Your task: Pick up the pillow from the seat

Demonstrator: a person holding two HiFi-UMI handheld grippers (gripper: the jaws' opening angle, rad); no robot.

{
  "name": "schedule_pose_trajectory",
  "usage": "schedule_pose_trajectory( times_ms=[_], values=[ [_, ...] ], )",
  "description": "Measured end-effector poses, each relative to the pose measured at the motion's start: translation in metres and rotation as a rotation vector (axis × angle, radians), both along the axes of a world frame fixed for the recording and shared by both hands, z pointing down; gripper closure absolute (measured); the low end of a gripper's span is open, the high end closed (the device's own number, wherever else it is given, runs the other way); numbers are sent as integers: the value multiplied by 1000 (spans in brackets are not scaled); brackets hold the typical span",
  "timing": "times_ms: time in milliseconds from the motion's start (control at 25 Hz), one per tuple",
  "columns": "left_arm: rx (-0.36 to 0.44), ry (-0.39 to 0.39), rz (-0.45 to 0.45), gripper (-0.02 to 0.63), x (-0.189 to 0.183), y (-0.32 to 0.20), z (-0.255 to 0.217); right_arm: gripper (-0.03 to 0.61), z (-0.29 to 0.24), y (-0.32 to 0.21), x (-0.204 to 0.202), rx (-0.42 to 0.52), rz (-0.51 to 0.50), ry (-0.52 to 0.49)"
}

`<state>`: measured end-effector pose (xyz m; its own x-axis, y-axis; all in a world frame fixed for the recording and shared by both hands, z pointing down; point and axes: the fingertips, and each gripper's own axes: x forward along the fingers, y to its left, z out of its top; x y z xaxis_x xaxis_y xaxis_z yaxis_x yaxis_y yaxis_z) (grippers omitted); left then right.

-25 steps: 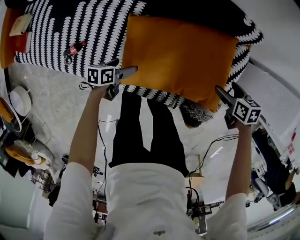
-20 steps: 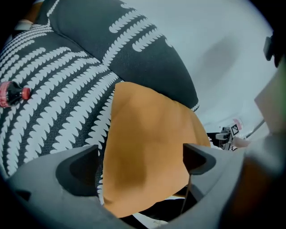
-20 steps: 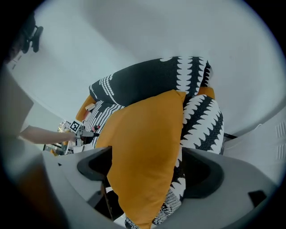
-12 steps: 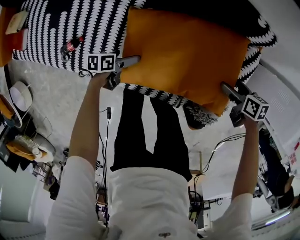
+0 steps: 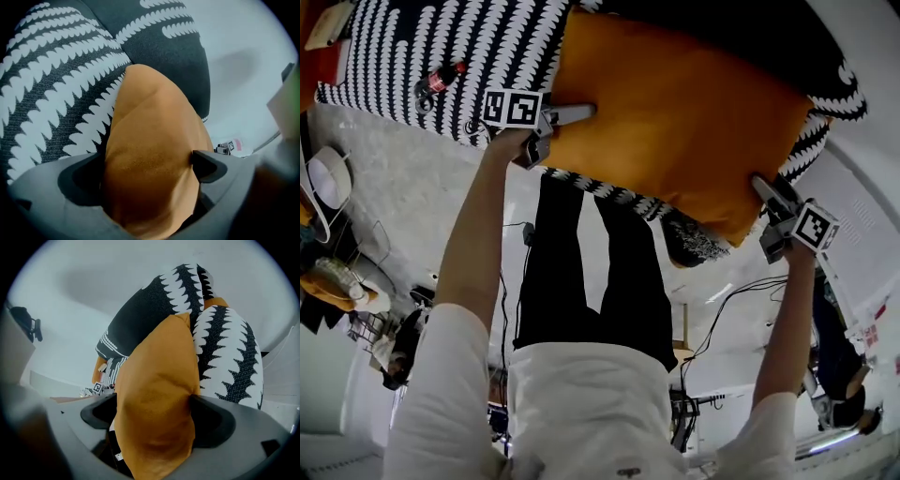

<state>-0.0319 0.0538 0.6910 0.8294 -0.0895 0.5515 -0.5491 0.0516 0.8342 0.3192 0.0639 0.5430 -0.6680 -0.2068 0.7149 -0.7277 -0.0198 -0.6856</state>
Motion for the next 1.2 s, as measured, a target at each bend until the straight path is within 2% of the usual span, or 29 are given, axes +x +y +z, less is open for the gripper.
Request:
schedule_pose_trajectory(
  times_ms=[120, 240, 360, 440, 520, 760, 960, 1200],
  values=[
    [-4, 9, -1, 25, 5, -3, 1, 141, 2, -8, -6, 5, 16, -9],
    [-7, 37, 5, 26, 1, 1, -3, 141, 16, 1, -8, -20, 17, 124],
    [2, 15, 43, 28, 6, 5, -3, 143, 31, 5, -2, -21, -8, 292],
    [-1, -2, 55, 47, 9, 4, -6, 143, 33, 3, -1, -24, -2, 344],
    [-2, -15, 58, 98, 11, 4, -10, 146, 31, 3, -2, -25, 2, 362],
    [13, -75, 90, 195, 20, 3, -27, 295, 16, 6, -3, -20, -16, 406],
    [55, -129, 99, 283, 16, 3, -35, 358, 14, 7, -15, 19, -34, 479],
    [103, -187, 80, 334, 17, 12, -55, 387, -2, 12, -21, 70, -55, 515]
  ],
)
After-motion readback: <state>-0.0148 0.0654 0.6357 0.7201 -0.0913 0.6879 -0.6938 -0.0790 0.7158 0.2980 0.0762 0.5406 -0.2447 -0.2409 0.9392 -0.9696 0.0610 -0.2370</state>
